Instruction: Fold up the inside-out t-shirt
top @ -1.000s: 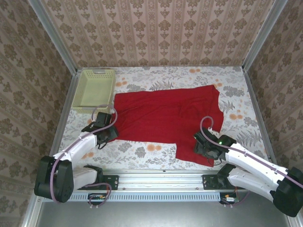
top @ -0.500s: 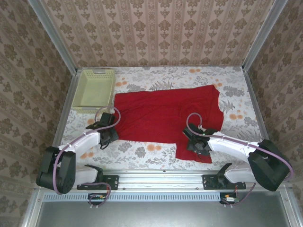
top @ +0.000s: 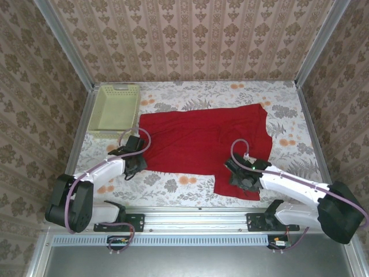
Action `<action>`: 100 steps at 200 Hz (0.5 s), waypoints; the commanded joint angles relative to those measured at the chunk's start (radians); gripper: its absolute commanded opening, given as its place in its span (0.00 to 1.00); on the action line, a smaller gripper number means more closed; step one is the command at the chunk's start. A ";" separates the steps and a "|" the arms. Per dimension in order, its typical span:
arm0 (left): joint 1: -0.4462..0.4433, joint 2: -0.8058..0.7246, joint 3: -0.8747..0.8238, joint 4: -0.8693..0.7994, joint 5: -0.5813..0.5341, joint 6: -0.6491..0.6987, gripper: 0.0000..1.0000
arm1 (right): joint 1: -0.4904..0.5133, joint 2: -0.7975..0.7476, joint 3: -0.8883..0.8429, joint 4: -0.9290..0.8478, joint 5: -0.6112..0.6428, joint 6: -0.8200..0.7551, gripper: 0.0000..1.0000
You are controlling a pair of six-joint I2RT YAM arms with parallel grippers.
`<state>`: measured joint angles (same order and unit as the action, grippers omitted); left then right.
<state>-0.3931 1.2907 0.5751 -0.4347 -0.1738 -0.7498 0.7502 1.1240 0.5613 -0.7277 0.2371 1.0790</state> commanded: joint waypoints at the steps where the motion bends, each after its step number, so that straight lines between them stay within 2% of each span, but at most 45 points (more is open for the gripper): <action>1: -0.009 0.007 0.032 -0.022 -0.031 0.000 0.09 | 0.072 -0.033 -0.020 -0.117 0.054 0.110 0.64; 22: -0.009 0.010 0.037 -0.018 -0.035 0.003 0.05 | 0.122 0.008 -0.029 -0.112 0.039 0.160 0.65; 45: -0.010 0.013 0.044 -0.019 -0.034 0.008 0.00 | 0.155 0.066 -0.061 -0.028 0.001 0.191 0.64; 100: -0.017 0.014 0.055 -0.020 -0.027 0.016 0.00 | 0.221 0.175 -0.040 0.006 -0.012 0.224 0.59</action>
<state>-0.3992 1.2968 0.5991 -0.4339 -0.1879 -0.7483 0.9367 1.2469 0.5404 -0.7406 0.2577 1.2583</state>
